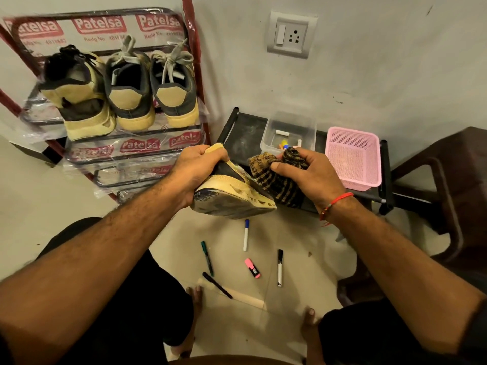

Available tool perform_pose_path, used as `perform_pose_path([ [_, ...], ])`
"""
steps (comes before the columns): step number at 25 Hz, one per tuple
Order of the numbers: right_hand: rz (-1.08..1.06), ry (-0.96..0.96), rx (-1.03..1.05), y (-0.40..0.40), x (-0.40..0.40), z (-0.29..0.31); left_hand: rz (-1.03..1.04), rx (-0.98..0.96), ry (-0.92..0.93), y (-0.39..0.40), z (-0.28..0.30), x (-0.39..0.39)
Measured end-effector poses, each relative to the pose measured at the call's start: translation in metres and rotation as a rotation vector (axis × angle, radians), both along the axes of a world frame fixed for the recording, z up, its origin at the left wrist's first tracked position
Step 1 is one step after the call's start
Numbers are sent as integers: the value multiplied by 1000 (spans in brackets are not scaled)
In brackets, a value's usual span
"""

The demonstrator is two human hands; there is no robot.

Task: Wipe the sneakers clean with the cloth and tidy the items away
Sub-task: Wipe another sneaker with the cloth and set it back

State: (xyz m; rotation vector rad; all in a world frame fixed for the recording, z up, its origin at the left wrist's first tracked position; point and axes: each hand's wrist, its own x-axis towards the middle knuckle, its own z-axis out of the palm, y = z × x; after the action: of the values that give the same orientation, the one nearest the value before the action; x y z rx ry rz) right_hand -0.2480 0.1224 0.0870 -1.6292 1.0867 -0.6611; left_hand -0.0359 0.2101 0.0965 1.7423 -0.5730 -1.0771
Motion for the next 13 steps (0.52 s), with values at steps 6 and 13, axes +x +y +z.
perform_pose_path([
  [6,204,8,-527,26,8,15,-228,-224,-138,1,5,0],
  [13,48,294,-867,-20,-20,-9,-299,-502,10,5,8,-1],
])
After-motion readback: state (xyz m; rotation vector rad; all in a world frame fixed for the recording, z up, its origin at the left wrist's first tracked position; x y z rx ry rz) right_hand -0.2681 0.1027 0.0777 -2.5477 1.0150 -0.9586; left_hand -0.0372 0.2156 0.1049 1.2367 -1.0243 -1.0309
